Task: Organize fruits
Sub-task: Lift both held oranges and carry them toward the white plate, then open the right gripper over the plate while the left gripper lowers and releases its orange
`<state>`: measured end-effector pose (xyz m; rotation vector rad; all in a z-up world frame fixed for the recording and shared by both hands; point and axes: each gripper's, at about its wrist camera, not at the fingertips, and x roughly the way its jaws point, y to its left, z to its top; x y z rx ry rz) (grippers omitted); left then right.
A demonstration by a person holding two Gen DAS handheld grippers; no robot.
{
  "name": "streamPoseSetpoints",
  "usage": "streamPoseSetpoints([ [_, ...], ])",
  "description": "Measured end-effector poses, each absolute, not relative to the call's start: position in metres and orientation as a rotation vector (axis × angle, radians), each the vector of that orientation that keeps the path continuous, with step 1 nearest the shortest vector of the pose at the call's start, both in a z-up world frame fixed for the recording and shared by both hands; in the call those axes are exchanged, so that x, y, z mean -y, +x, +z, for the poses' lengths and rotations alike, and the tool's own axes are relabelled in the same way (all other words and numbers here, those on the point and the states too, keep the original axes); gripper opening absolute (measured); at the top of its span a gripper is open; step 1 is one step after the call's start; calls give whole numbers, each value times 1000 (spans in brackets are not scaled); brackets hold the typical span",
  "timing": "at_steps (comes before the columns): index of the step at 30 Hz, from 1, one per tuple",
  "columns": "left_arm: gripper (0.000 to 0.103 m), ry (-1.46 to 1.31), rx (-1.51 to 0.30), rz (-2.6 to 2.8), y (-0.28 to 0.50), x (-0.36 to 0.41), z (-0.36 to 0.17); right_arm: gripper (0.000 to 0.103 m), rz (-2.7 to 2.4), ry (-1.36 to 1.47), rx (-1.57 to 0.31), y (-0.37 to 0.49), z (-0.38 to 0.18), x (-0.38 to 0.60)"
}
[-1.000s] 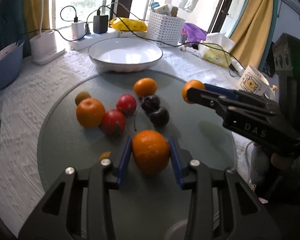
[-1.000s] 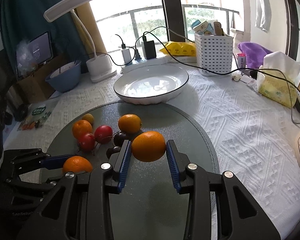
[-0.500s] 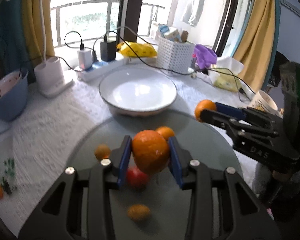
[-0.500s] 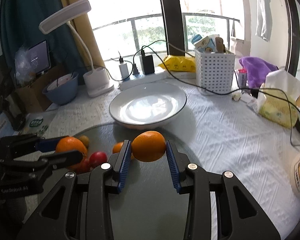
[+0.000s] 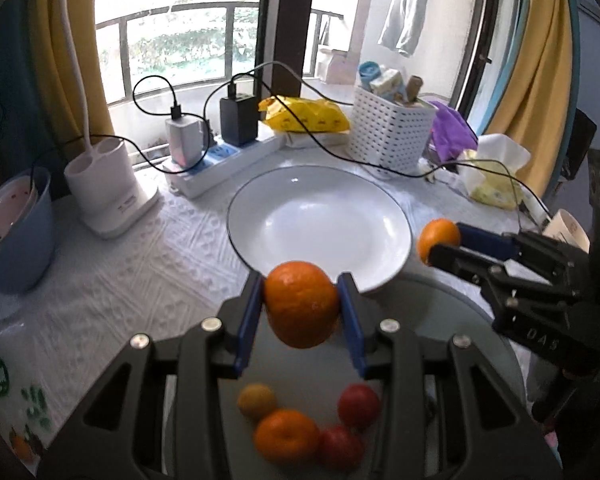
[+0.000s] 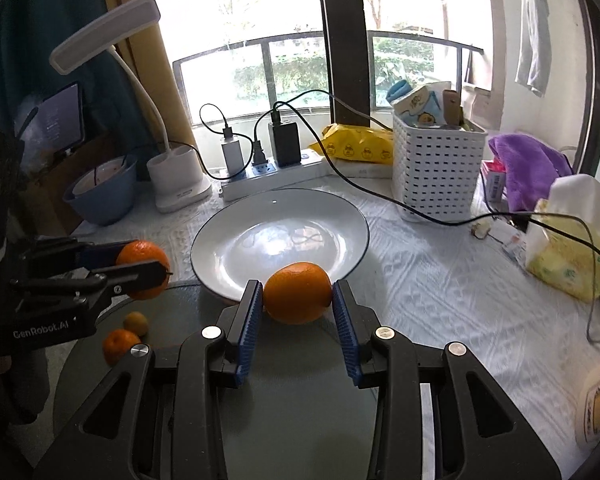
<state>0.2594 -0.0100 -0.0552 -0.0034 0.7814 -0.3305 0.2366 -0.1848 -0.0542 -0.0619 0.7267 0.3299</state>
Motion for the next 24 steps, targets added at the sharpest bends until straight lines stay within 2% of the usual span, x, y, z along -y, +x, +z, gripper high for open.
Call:
streamPoseSetpoints([
  [19,40,0,-843,-342,313,20,-71,39,339,-56,-746,276,-66,176],
  [24,47,-15,-830,-348,312,17,-68,39,327,-46,-740,273,-64,181],
])
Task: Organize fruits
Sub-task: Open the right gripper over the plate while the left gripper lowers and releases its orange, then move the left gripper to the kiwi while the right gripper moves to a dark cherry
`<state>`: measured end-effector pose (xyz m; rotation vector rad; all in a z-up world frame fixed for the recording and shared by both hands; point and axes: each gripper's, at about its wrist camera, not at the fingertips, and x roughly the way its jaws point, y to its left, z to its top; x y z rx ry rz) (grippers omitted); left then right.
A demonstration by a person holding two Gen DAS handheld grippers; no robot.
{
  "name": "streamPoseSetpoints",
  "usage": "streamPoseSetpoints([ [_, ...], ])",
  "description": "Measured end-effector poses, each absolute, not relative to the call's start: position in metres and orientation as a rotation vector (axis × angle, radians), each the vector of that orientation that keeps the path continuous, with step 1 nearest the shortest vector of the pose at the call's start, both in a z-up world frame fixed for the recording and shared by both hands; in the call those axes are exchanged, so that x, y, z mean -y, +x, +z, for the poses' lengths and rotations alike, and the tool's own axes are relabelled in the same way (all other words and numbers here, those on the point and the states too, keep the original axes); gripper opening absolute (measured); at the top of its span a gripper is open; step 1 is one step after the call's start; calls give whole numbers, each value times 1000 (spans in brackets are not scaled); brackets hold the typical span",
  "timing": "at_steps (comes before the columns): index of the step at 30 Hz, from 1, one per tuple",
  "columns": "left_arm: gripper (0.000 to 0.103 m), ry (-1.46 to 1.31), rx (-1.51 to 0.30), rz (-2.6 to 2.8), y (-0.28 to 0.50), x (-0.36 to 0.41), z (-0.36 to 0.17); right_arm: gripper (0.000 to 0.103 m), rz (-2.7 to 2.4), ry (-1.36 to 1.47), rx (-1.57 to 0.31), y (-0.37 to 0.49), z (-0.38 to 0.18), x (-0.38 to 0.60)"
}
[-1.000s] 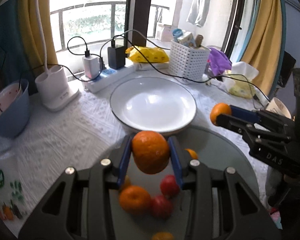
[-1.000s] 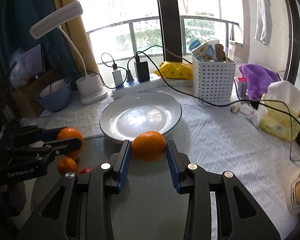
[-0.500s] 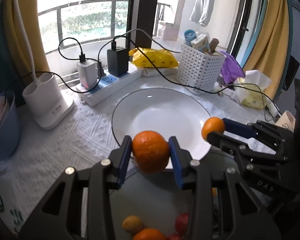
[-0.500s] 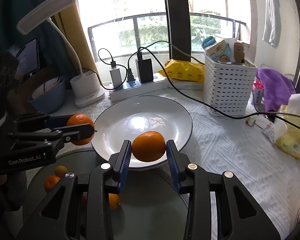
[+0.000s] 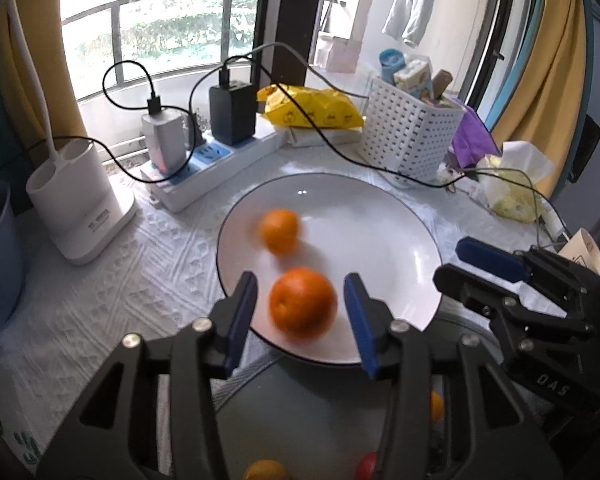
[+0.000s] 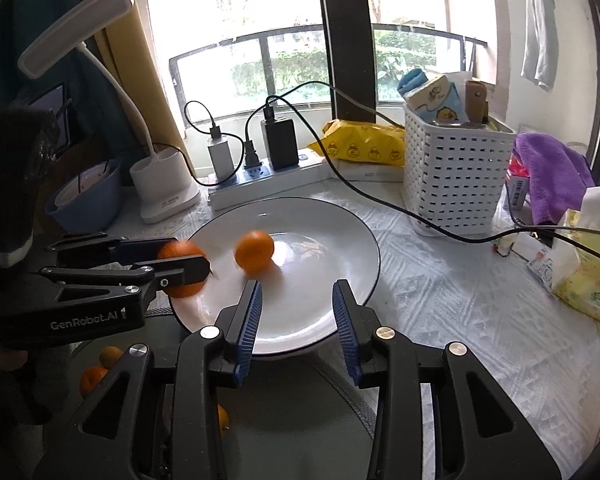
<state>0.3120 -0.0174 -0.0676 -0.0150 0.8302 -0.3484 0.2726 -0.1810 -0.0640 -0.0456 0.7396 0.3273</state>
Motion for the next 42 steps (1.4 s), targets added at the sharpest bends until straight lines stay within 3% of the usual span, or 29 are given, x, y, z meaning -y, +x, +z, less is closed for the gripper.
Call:
streamPoseSetpoints([
  [18,49,-21,-776,-312,275,1,-46,39,318,-42,-745,244,-61,183],
  [23,61,-26,-765,-311,257,-4,-45,39,325,-48,-743,227,-59,179],
  [42,62,-35,-768,-267,198,-21,-59,39,354,-78,-770,179,-65,161],
])
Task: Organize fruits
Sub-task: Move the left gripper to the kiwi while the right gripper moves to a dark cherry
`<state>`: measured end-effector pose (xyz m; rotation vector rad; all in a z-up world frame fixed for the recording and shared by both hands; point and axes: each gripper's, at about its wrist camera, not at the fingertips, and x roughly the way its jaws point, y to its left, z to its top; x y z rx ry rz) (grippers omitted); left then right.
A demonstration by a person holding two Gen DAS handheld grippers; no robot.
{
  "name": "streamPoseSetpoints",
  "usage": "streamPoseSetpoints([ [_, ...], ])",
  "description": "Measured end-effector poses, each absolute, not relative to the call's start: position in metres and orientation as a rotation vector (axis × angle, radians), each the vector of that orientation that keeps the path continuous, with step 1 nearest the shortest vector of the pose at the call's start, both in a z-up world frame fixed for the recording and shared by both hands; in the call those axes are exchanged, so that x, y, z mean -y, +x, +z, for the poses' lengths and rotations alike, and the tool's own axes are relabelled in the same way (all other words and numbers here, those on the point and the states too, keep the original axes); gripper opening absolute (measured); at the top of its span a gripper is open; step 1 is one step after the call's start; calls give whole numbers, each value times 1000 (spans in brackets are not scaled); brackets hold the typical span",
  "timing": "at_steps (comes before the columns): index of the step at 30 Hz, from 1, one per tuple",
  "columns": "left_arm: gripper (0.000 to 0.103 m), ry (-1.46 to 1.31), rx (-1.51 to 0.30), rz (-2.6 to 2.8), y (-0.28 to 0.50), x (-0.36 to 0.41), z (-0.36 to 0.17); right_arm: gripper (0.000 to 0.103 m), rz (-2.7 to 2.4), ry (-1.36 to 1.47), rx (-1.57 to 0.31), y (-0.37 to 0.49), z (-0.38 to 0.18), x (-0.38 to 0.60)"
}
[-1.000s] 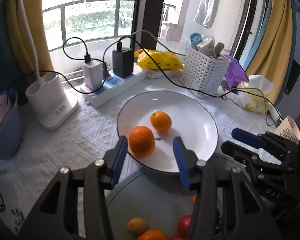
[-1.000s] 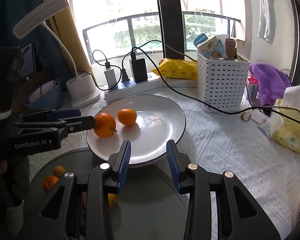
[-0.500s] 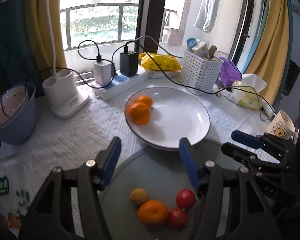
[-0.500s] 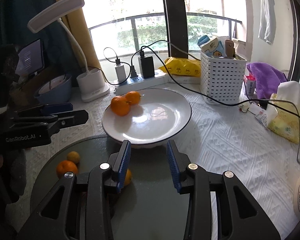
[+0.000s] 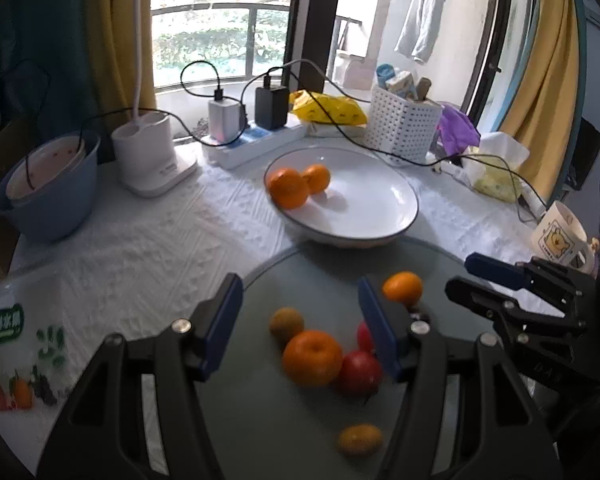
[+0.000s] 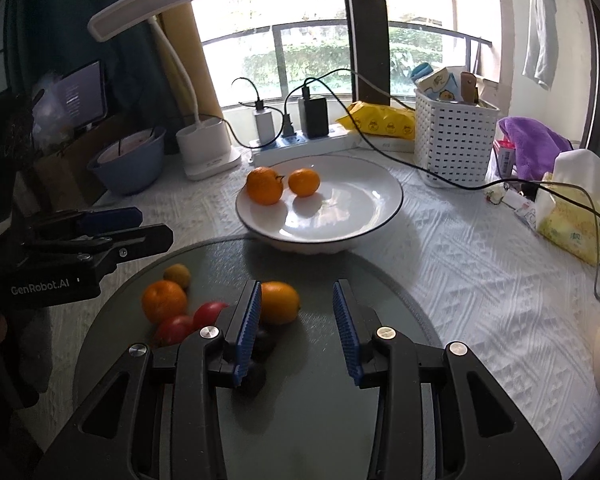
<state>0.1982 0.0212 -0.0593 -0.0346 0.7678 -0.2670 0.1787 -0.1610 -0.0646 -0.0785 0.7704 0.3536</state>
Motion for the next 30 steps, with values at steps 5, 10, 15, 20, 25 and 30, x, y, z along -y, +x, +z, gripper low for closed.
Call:
streamPoseSetpoints([
  [5,62,-31,-773,-253,184,-24,-66,39,363,-86,-781,170,-67,157],
  [10,62,-42,-784,-245,170,-26,-73,40,370,-93,-796,163,-71,154],
  [15,62,-56,-806,-249,157,-25,-81,40,382,-103,-808,157,-74,149],
  [20,62,-58,-824,-252,147,-23,-88,41,394,-107,-829,153,-80,145],
  [25,62,-75,-841,-262,137,-20,-91,41,403,-112,-850,149,-87,142],
  [30,62,-63,-862,-271,131,-13,-97,41,408,-114,-870,150,-92,141],
])
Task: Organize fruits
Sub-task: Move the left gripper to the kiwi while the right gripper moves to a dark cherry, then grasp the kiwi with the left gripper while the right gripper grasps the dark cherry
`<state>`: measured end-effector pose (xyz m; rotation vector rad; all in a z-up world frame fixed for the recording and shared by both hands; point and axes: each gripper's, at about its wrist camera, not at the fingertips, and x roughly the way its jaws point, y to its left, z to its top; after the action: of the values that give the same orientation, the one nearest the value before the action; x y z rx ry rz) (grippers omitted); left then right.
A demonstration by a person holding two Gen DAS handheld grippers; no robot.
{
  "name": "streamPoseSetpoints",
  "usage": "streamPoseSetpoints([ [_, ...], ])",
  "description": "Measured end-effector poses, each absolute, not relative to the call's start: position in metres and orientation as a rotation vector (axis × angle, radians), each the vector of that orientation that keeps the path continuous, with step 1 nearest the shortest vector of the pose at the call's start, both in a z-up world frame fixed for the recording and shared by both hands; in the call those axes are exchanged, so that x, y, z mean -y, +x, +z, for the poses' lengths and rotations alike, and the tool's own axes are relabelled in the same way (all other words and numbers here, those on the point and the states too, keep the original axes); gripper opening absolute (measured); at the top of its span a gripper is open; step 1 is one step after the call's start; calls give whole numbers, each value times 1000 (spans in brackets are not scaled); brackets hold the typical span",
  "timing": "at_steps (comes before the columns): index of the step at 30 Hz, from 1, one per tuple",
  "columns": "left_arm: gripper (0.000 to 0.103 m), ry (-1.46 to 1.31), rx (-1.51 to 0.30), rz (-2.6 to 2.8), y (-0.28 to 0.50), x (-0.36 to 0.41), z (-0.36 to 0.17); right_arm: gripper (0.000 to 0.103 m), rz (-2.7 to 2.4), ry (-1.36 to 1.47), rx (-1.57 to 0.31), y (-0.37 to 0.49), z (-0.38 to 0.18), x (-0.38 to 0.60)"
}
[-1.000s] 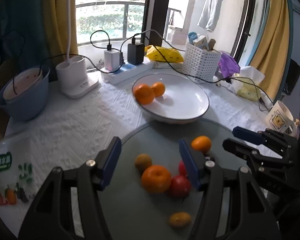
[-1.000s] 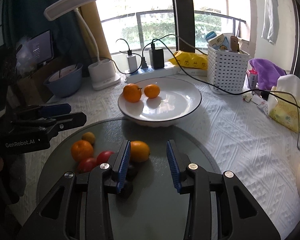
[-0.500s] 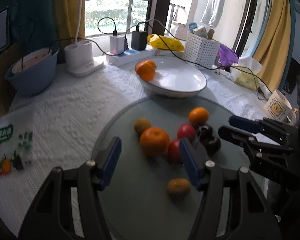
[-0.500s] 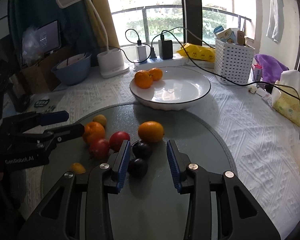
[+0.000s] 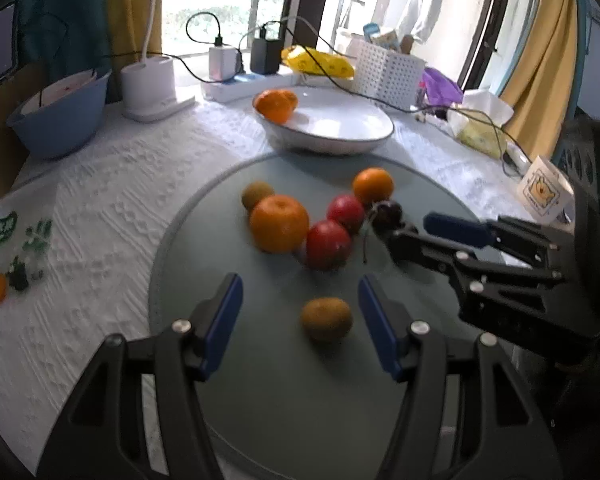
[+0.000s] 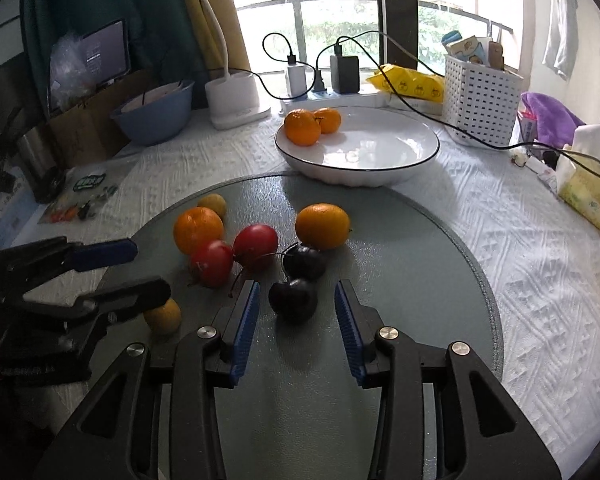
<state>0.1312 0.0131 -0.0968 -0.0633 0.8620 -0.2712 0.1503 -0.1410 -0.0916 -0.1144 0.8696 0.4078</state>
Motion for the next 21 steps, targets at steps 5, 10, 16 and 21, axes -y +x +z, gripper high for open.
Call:
streamPoseSetpoints([
  [5,62,-41,-882,-268,129,-9,-102,41,415,-120,-893,152,-98,138],
  [10,61,-33,-892,-273,127,-7,-106,41,418,-127,-904,154,-101,135],
  [16,42,-30,-895,-286,126,-5,-109,39,427,-140,-917,155,-105,133],
  [21,30,-31,-893,-300,125,-4,-109,33,424,-144,-915,156,-105,134],
])
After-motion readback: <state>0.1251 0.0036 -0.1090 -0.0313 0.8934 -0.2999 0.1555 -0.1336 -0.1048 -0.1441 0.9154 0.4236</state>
